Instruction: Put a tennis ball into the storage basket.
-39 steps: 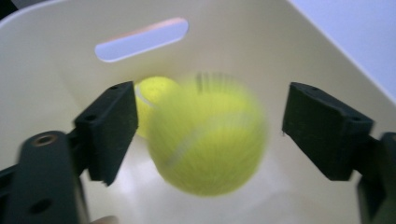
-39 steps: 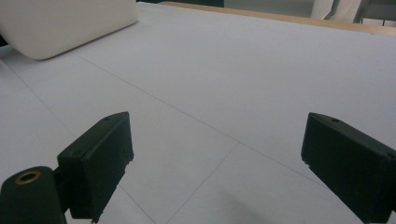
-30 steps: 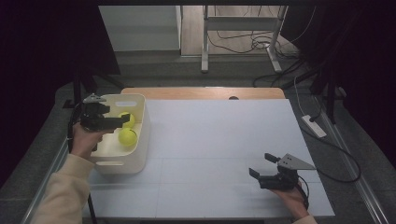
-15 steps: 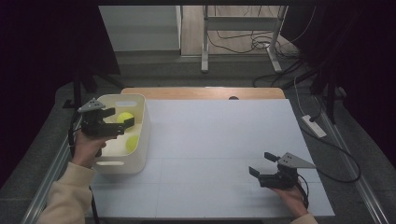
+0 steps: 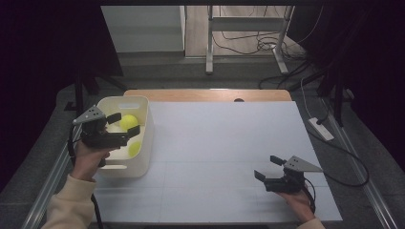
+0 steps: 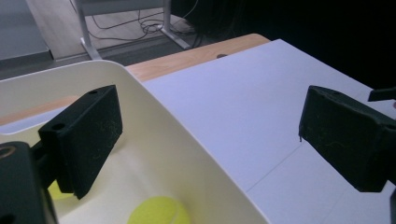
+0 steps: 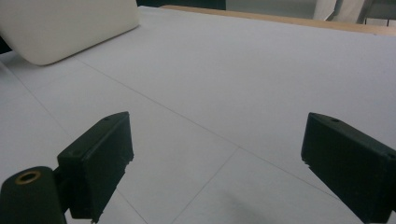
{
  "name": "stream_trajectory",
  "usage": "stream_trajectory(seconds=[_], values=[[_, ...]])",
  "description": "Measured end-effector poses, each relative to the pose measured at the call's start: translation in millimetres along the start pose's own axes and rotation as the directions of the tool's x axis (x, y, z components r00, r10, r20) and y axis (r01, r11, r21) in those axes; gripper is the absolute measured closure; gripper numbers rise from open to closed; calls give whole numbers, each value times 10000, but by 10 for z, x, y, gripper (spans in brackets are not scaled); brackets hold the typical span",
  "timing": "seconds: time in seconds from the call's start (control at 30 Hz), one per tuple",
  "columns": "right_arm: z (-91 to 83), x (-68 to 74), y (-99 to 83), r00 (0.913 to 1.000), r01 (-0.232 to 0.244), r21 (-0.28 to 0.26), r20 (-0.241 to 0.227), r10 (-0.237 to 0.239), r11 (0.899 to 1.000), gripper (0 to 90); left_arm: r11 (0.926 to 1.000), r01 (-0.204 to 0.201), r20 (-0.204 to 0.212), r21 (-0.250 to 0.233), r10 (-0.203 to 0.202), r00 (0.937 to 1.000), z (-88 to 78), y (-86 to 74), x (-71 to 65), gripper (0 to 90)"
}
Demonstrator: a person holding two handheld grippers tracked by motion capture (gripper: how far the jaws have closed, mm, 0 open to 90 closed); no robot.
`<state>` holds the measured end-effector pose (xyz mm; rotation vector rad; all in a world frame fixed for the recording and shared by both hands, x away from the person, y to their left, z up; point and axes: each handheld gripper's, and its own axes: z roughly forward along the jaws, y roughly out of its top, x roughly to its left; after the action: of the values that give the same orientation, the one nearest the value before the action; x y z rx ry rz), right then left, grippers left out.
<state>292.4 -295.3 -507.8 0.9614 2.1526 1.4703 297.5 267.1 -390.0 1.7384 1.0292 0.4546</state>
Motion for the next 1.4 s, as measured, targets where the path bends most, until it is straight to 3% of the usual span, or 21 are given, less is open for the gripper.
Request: stream_trajectory(seconds=[0.27,0.33,0.63,0.73,0.9,1.4], values=[[-4,10,5,10000,21,1,-4,-21,10000,90,9996,-294,388,8,293,9988,-10,-42,-165,74],[-3,13,7,10000,26,0,-4,-26,10000,90,9988,-481,662,-58,484,9966,-23,-66,-230,82],[12,23,14,10000,56,4,-26,-56,10000,90,9963,-833,1107,-220,852,9902,-59,-133,-426,87],[8,29,18,10000,36,-36,-49,-36,10000,90,9942,-1017,1355,-359,1057,9851,-60,-187,-529,89],[5,24,17,10000,11,-47,-54,-11,10000,90,9927,-1188,1761,-186,1203,9770,5,-244,-638,88],[10,28,12,10000,66,-6,-54,-66,10000,90,9880,-1543,2451,-5,1497,9579,138,-384,-804,93]])
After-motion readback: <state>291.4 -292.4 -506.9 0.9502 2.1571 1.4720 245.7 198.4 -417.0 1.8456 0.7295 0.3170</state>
